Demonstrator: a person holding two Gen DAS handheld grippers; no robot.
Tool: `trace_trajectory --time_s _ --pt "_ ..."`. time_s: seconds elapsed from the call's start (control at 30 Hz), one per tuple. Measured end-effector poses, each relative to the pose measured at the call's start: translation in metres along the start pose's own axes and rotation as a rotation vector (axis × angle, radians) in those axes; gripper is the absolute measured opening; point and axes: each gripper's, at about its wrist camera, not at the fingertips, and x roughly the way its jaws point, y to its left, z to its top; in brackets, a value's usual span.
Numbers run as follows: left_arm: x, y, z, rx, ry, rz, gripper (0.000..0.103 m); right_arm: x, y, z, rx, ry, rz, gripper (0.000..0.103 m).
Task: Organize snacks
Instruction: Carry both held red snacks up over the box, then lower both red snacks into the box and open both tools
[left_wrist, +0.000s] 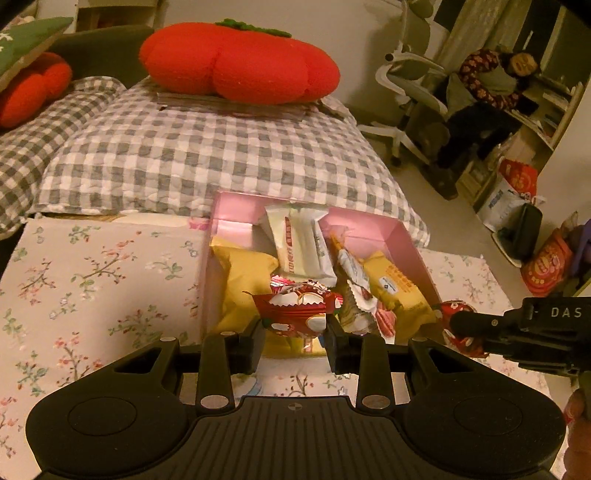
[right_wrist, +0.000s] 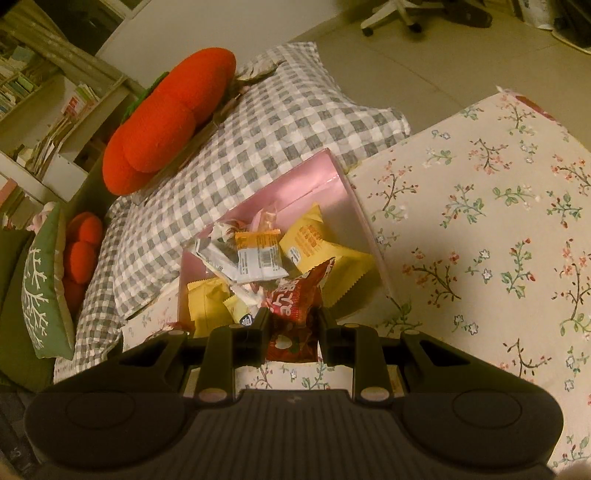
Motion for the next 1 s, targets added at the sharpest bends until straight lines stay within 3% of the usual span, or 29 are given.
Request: trace_trajectory --time_s 0.83,1.0 --pt "0.026 0.01 0.002 0.061 -0.021 0.038 0.035 0.039 0.047 -0.01 -0.143 0.04 0.121 0.024" --pt "0.022 0.013 0.005 0.063 -0.035 0.034 0.054 0.047 0.048 -0.013 -0.141 0.038 0.112 0.024"
